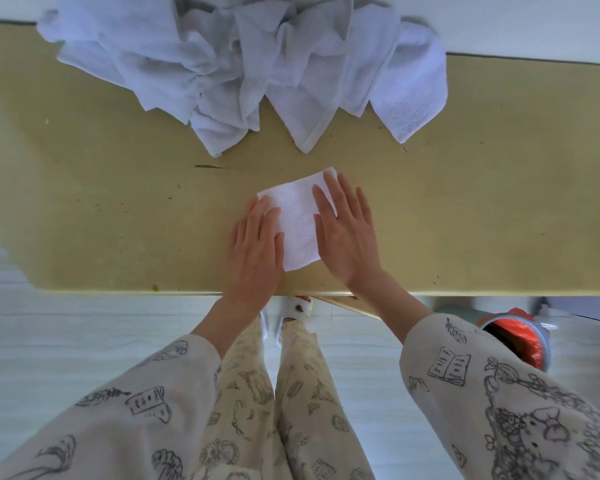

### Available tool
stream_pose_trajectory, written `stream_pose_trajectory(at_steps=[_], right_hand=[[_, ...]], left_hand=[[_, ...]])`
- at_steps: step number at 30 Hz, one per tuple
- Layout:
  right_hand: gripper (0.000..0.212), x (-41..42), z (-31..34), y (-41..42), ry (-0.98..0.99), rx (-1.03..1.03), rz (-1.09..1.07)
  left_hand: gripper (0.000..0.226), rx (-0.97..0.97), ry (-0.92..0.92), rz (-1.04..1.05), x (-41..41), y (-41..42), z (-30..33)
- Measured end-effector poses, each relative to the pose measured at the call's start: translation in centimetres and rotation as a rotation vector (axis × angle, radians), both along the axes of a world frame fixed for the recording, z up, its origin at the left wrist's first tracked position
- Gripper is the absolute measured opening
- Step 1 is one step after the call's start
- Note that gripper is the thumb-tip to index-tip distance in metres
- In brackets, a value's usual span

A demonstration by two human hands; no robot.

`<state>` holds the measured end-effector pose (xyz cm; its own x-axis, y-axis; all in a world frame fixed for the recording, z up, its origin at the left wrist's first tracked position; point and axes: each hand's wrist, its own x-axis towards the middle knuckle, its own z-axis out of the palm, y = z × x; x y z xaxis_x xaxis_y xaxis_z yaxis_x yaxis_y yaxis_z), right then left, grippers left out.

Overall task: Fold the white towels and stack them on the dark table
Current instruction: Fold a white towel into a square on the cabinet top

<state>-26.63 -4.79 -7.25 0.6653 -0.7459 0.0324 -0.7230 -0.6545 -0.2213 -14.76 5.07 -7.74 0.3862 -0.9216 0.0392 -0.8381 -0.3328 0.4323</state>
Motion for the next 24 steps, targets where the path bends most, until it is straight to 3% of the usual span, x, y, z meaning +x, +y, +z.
stream_pose_trajectory(at_steps=[3, 8, 17, 24], right_hand=[[0.042, 1.4, -1.3, -1.1, 0.048, 0.015, 0.134], [0.051, 0.8, -2.9, -2.0, 0.126, 0.042, 0.143], [0.060, 0.5, -3.0, -2.1, 0.132, 0.109, 0.099], [0.062, 0.9, -2.6, -2.1, 0.246, 0.131, 0.095]], left_hand=[[0.045, 0.079, -0.056, -0.069, -0.7, -0.4, -0.6], [0.057, 0.258, -0.119, -0.122, -0.6, -1.7, -1.2], [0.074, 0.273, -0.165, -0.228, 1.6, -0.9, -2.6], [0.078, 0.316, -0.154, -0.265, 1.9, -1.1, -1.9]])
